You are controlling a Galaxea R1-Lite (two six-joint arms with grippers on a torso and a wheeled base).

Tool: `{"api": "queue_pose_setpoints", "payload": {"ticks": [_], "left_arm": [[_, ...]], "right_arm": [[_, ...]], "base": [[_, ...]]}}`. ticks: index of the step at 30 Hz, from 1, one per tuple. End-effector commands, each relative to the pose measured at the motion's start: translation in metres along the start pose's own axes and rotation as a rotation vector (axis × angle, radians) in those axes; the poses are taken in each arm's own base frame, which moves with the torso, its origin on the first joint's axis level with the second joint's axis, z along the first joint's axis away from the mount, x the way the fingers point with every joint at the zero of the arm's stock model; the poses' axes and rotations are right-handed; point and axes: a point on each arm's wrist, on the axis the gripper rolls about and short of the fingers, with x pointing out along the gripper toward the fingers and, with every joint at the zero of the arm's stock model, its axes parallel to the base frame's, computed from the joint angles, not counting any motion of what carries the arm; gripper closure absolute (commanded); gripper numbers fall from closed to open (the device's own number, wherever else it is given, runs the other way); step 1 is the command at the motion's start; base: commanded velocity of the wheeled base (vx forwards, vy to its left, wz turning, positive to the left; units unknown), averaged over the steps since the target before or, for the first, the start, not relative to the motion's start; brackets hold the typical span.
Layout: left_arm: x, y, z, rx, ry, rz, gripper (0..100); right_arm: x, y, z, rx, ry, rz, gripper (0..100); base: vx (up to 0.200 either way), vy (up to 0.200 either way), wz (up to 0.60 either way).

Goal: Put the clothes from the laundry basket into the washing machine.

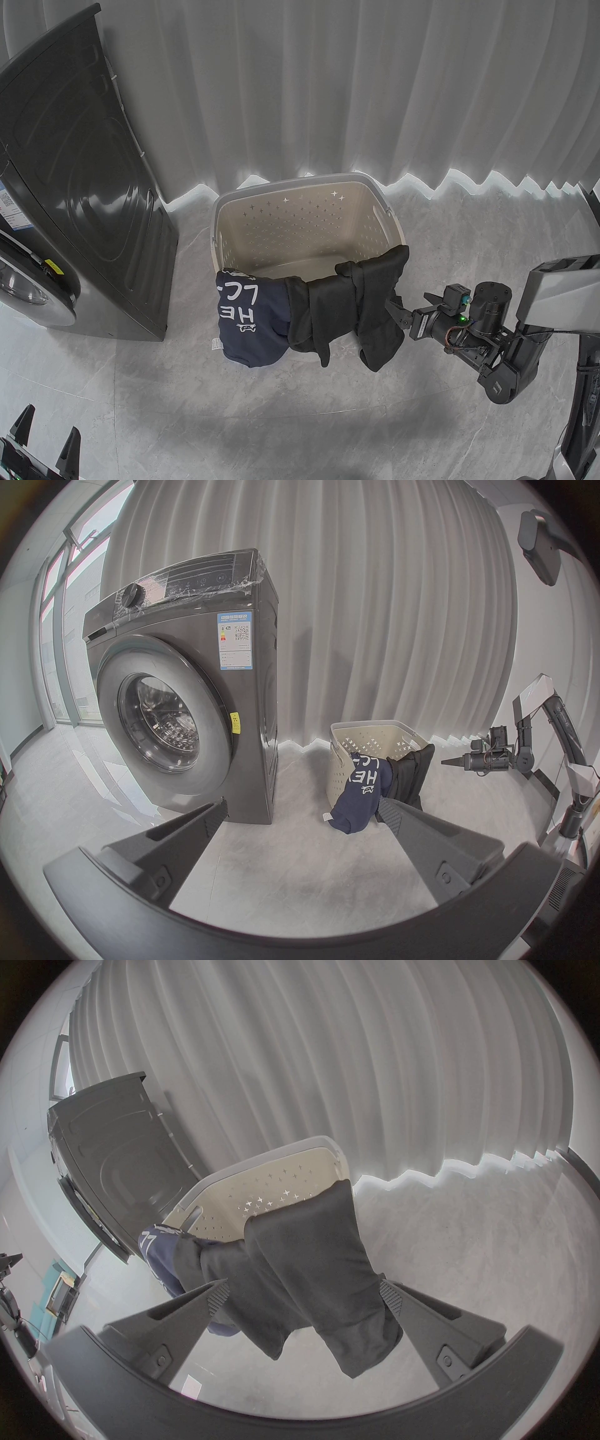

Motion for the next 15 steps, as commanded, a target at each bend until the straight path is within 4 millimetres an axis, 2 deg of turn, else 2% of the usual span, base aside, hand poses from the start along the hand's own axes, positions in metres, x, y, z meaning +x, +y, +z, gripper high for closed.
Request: {"api": "queue_pose_setpoints", "payload": {"ticks": [1,2,4,7,10,15], "left_arm": [[0.0,0.0,-0.005,0.001,-0.001,0.0,0],[0.0,0.0,-0.005,0.001,-0.001,0.0,0],[0.0,0.0,-0.005,0.0,-0.001,0.001,0],[0.0,0.0,-0.005,0.001,-0.001,0.0,0],[0.0,0.0,-0.005,0.003,-0.001,0.0,0],[0.0,0.0,-0.005,0.003,-0.001,0.001,0]], "right_arm": [[-0.046,0.017,0.028,-0.016,-0.03,0.044,0],[-0.063,0.026,0.035,-0.026,-0.039,0.072,0],[-0.088,0.031,0.041,-0.062,-0.047,0.09,0],[-0.109,0.03,0.045,-0.112,-0.057,0.078,0],[-0.12,0.026,0.051,-0.119,-0.08,0.054,0],[-0.167,0.022,0.064,-0.124,-0.159,0.019,0]], "base": [[-0.2,0.0,0.0],[-0.2,0.0,0.0],[-0.2,0.0,0.0],[-0.2,0.0,0.0],[-0.2,0.0,0.0],[-0.2,0.0,0.0]]}}
